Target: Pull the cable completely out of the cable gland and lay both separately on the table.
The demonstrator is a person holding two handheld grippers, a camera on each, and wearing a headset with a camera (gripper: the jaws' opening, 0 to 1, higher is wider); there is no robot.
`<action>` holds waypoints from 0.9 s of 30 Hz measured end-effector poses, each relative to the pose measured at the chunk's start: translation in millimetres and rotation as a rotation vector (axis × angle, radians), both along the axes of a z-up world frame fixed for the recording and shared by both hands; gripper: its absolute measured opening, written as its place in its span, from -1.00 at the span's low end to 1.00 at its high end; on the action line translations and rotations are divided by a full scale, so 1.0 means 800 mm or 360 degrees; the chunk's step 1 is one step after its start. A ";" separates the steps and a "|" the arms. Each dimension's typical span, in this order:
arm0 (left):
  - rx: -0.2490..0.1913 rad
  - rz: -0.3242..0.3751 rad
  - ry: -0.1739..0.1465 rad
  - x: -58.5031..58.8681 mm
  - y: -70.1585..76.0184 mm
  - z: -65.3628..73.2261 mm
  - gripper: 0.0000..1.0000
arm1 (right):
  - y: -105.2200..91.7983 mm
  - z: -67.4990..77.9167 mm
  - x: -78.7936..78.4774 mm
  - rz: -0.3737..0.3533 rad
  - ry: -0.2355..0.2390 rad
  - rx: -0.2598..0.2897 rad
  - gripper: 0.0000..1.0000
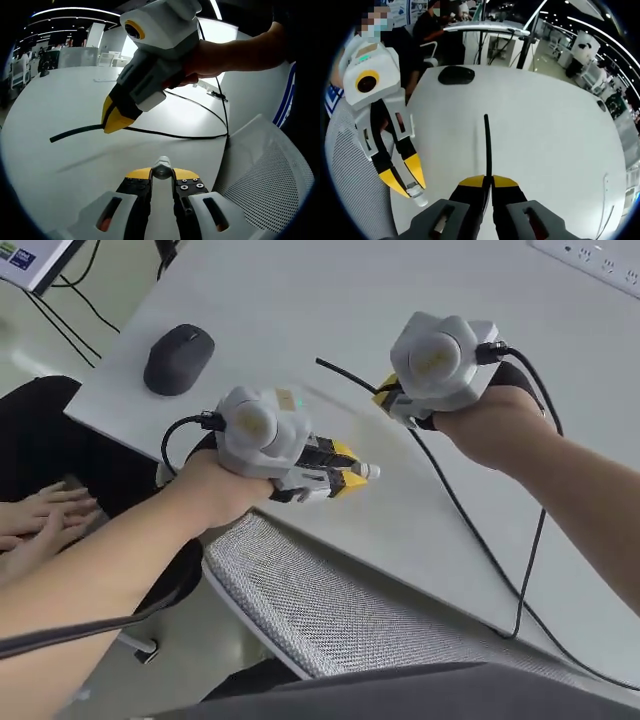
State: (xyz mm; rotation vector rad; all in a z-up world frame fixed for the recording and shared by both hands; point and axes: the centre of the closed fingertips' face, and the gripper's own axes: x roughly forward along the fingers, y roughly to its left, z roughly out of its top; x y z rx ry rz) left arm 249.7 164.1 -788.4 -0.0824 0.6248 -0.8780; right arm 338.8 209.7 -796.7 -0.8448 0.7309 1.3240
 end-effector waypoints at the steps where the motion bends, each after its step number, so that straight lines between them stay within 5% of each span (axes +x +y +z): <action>1: 0.0000 0.0000 0.0008 0.000 0.001 -0.003 -0.69 | 0.000 -0.003 0.000 0.0002 0.0003 0.0000 -1.00; 27: 0.0092 -0.0008 0.0034 -0.002 0.006 -0.023 -0.69 | 0.008 -0.034 -0.002 0.0035 0.0002 -0.0038 -1.00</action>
